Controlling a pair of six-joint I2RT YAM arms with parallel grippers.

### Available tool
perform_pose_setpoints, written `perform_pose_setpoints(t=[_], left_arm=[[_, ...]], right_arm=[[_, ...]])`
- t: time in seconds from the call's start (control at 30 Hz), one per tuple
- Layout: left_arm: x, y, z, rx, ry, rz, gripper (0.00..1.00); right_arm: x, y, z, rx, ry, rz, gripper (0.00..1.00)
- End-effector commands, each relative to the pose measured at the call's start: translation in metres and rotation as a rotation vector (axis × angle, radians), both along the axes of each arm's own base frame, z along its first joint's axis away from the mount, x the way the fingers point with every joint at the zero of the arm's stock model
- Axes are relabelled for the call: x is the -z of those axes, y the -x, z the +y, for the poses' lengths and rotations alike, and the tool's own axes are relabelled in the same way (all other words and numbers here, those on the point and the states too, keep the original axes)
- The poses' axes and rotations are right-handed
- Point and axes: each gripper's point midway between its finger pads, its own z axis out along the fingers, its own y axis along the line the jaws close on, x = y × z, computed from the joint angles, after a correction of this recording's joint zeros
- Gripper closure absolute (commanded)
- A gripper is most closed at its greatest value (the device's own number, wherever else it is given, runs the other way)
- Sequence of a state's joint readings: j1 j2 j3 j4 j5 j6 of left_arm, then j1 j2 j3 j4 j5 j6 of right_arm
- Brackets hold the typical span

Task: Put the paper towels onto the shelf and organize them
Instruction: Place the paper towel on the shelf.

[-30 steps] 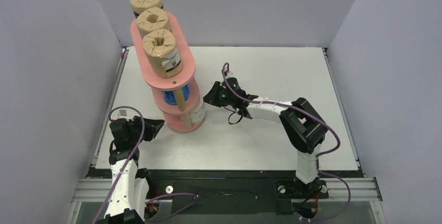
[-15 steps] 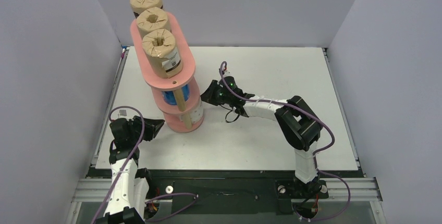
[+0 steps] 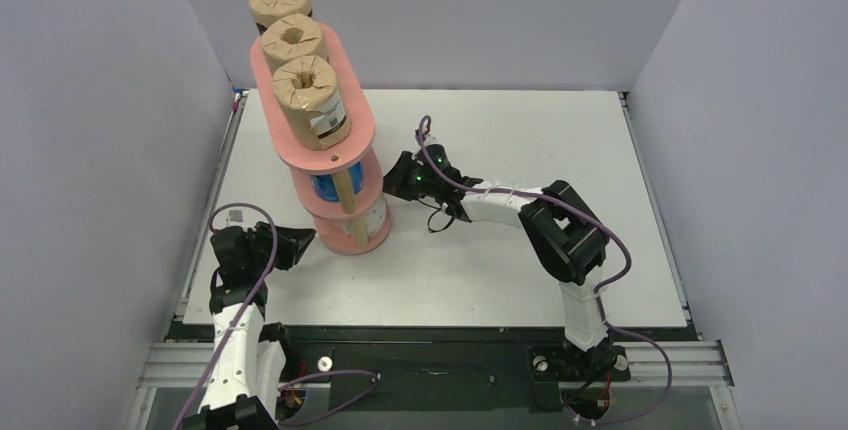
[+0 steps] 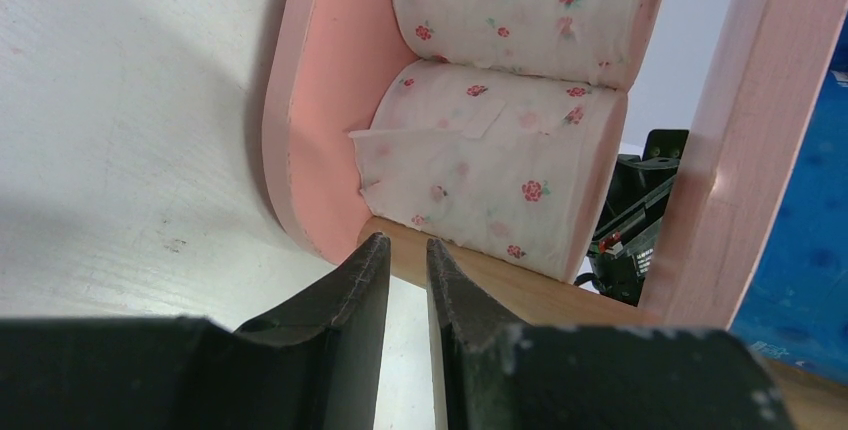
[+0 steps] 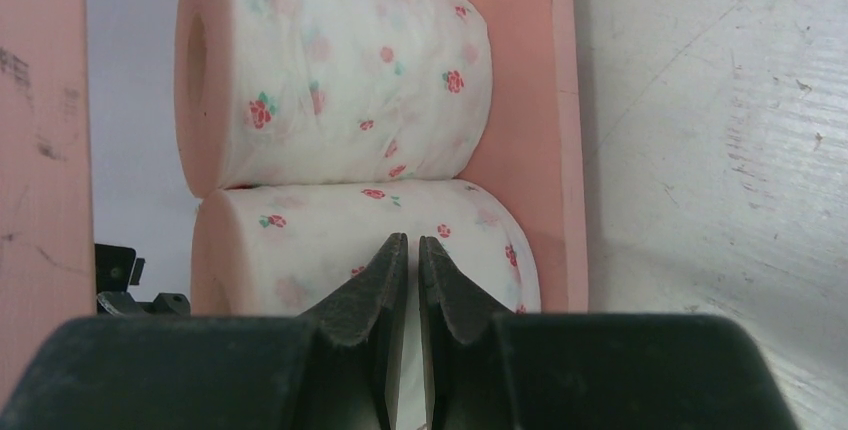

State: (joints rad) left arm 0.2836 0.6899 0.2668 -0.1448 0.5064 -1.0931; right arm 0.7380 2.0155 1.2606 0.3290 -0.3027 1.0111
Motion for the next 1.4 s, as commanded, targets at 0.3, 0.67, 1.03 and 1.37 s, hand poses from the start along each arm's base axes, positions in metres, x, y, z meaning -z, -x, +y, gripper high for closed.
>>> perform_pose_setpoints(t=[0.3, 0.67, 1.03, 1.37], left_arm=[[-0.01, -0.008, 0.003, -0.003, -0.007, -0.053, 0.82], [-0.024, -0.025, 0.014, -0.063, -0.007, -0.093, 0.82], [-0.048, -0.075, 0.035, -0.159, 0.059, -0.176, 0.92], [-0.039, -0.114, 0.042, -0.157, 0.082, -0.154, 1.0]], right_arm=[[-0.018, 0.035, 0.047, -0.179, -0.096, 0.021, 0.92], [-0.048, 0.02, 0.007, -0.106, -0.138, -0.012, 0.92], [-0.055, 0.017, -0.025, -0.066, -0.123, -0.033, 0.92], [-0.042, 0.024, -0.036, -0.045, -0.097, -0.03, 0.99]])
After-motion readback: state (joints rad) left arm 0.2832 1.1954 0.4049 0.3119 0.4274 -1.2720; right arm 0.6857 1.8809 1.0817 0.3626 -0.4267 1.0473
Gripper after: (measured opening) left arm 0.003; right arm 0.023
